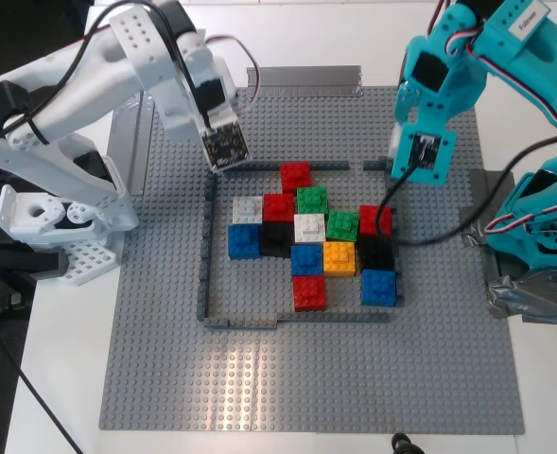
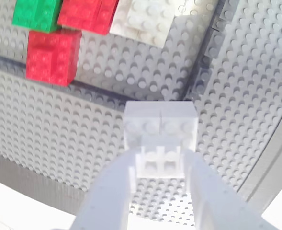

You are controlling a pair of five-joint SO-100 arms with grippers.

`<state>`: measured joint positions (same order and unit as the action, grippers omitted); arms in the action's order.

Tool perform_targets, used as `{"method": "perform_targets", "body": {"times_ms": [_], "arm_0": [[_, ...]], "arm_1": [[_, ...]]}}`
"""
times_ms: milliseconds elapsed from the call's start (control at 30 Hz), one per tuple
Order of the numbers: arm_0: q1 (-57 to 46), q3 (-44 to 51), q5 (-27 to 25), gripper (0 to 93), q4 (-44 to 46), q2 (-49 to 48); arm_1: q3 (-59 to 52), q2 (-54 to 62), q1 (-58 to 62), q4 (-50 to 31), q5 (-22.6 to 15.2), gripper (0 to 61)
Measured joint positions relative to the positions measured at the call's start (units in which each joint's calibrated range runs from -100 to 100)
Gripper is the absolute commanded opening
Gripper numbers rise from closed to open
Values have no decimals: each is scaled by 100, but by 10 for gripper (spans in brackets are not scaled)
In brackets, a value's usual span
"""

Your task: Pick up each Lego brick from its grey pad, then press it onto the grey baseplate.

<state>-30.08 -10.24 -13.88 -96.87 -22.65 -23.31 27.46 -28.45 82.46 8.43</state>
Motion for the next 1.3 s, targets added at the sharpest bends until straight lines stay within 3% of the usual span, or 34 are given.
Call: {"method": "perform_targets", "body": {"times_ms": [300, 600, 933, 1167, 1300], "arm_0": [[1805, 0, 695, 0, -17, -17], [3100, 0, 972, 0, -61, -17], [3515, 0, 1092, 0, -17, -17], [3574, -20, 1118, 0, 852, -17], [3640, -185, 1599, 0, 1409, -17]], "arm_1": [[-851, -69, 136, -1078, 591, 2], [-1025, -509, 136, -1794, 865, 2], [-1499, -561, 591, -2132, 811, 2], [-1499, -570, 818, -2124, 762, 2], [-1499, -570, 909, -2060, 723, 2]]}}
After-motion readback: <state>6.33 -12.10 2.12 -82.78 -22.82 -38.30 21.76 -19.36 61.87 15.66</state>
